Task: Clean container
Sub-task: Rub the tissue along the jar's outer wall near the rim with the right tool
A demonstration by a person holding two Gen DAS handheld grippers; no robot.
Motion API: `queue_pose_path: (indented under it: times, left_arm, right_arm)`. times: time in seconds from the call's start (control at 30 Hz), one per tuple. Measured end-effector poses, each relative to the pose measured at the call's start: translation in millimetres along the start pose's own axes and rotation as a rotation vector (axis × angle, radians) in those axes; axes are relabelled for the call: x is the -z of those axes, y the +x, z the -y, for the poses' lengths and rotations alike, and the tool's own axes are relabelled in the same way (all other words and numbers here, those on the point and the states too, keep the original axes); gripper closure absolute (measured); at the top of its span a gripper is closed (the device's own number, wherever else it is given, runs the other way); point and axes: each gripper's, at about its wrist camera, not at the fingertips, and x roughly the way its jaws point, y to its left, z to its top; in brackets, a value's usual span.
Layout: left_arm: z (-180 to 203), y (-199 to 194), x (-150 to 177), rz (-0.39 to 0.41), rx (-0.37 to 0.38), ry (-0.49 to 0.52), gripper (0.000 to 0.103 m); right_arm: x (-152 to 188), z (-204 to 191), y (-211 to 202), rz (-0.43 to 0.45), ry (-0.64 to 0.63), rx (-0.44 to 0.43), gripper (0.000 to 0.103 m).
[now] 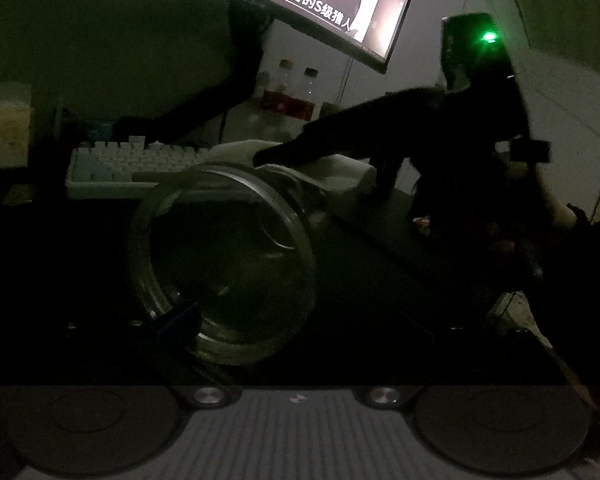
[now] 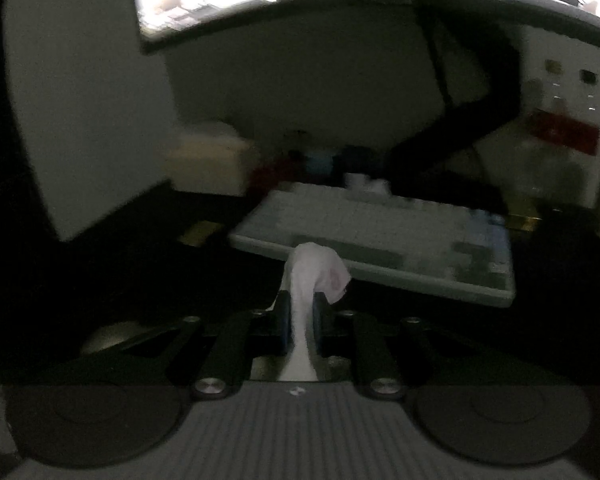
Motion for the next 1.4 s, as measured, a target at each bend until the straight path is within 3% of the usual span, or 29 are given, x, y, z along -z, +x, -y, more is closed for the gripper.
queue_pose_path:
  times: [0.13,0.17,0.23,0.43,0.5,0.7,0.83,0.93,1.17,1.33,1.4]
  left_arm:
    - [0.4,3.3,0.6,0.011,-0.006,0.0,0.0]
    - [0.6,3.5,0.6,0.011,-0.009,0.001,0.0]
    - [0.2,3.3,0.7,0.013,-0.01,-0.002,0.0]
    - [-2.7,7.8,-1.7,0.026,-0.018,-0.043,0.0]
    - [-3.8,11.2,-3.3,0.031,-0.018,-0.07,0.0]
    - [-1.3,17.1,-10.2,0.0,-0.035,-0.063,0.0]
    - [3.3,23.9,-23.6,-0.088,-0.084,-0.03,0.0]
    - [1.7,33.6,-33.4,-0.138,-0.096,-0.003,0.0]
    - [4.0,39.5,-27.7,-0.136,-0.113,0.101,0.0]
    - [-8.4,35.7,-29.3,-0.122,-0.061,0.037,0.0]
    - [-11.1,33.0,-28.9,-0.123,-0.059,0.047,0.0]
  right_arm:
    - [11.7,-28.8,-21.5,0.042,-0.055,-0.185,0.09]
    - [13.0,-29.7,-22.3,0.049,-0.065,-0.185,0.09]
    - [15.5,-30.7,-23.3,0.064,-0.084,-0.18,0.091]
    - [8.8,12.5,-4.7,0.067,0.013,0.033,0.091]
    - [6.9,14.6,-3.7,0.06,0.025,0.051,0.092]
    - [5.4,-18.6,-9.4,0.043,-0.033,-0.135,0.092]
    - [2.0,-20.7,-5.1,0.035,-0.06,-0.062,0.092]
    - [1.7,-8.4,-2.3,0.035,-0.023,-0.055,0.092]
    - [-0.3,2.6,0.2,0.041,-0.043,-0.023,0.092]
    - [-1.1,-2.5,6.0,0.056,-0.015,0.021,0.091]
    - [4.4,-11.2,2.4,0.082,-0.008,-0.006,0.091]
